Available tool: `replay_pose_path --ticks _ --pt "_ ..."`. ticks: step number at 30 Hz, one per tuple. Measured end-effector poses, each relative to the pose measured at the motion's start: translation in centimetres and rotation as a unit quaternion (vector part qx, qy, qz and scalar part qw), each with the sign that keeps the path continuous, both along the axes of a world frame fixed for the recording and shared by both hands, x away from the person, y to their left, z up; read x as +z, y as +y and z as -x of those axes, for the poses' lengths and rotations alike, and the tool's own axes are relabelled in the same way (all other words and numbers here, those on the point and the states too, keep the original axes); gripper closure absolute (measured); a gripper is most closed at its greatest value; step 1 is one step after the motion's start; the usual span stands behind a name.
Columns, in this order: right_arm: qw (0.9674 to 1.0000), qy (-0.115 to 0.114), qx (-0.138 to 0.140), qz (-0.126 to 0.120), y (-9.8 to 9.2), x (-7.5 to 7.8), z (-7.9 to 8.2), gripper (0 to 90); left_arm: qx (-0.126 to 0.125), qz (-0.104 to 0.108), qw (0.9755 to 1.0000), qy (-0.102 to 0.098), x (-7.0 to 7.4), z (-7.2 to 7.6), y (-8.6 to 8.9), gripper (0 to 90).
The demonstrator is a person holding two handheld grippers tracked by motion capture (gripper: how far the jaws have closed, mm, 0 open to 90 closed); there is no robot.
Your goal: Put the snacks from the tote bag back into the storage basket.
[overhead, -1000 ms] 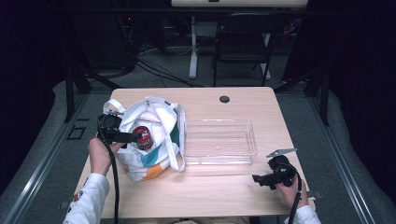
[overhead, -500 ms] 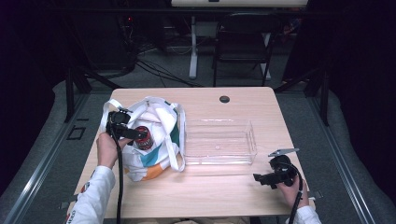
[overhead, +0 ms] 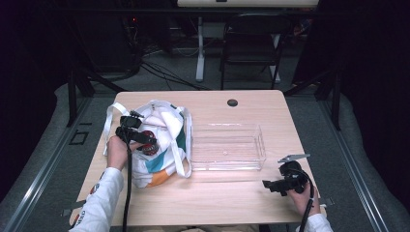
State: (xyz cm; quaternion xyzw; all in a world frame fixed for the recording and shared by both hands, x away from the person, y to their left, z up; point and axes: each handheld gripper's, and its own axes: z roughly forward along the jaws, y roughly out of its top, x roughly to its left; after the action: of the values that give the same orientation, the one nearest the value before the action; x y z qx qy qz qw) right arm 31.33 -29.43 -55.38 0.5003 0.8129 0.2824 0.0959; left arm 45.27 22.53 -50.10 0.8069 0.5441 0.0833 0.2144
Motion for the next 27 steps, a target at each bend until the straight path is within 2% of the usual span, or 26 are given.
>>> replay_pose_path --ticks 2,3,4,9,13,15,19,27 --pt "1.0000 -0.001 -0.001 0.000 0.0 0.0 0.0 10.9 0.001 -0.001 1.0000 0.000 -0.1 -0.1 0.0 1.2" --pt "1.0000 0.001 -0.001 0.000 0.1 0.0 0.0 10.9 -0.002 -0.003 1.0000 0.005 -0.2 -0.2 0.0 4.9" --pt "1.0000 0.001 -0.001 0.000 0.1 0.0 0.0 10.9 -0.002 -0.003 0.9999 0.010 -0.3 -0.2 -0.1 4.9" --pt "1.0000 0.002 0.001 0.004 0.2 0.0 0.0 11.0 -0.003 -0.008 0.9998 0.020 -0.6 -0.3 -0.3 13.5" --pt "1.0000 0.003 0.002 0.004 0.1 0.0 0.0 11.1 -0.004 -0.017 0.9994 0.031 -0.7 -0.4 -0.4 15.2" --pt "1.0000 0.004 0.002 0.003 0.1 0.0 0.0 11.1 -0.004 -0.019 0.9993 0.032 -0.8 -0.4 -0.4 16.2" --pt "1.0000 0.004 0.005 0.005 0.3 -0.1 0.0 11.2 -0.008 -0.023 0.9992 0.033 -1.0 -0.4 -0.5 24.5" --pt "0.9999 0.006 0.007 0.006 0.3 -0.1 0.1 11.3 -0.007 -0.036 0.9990 0.027 -0.9 -0.2 -1.0 25.3"
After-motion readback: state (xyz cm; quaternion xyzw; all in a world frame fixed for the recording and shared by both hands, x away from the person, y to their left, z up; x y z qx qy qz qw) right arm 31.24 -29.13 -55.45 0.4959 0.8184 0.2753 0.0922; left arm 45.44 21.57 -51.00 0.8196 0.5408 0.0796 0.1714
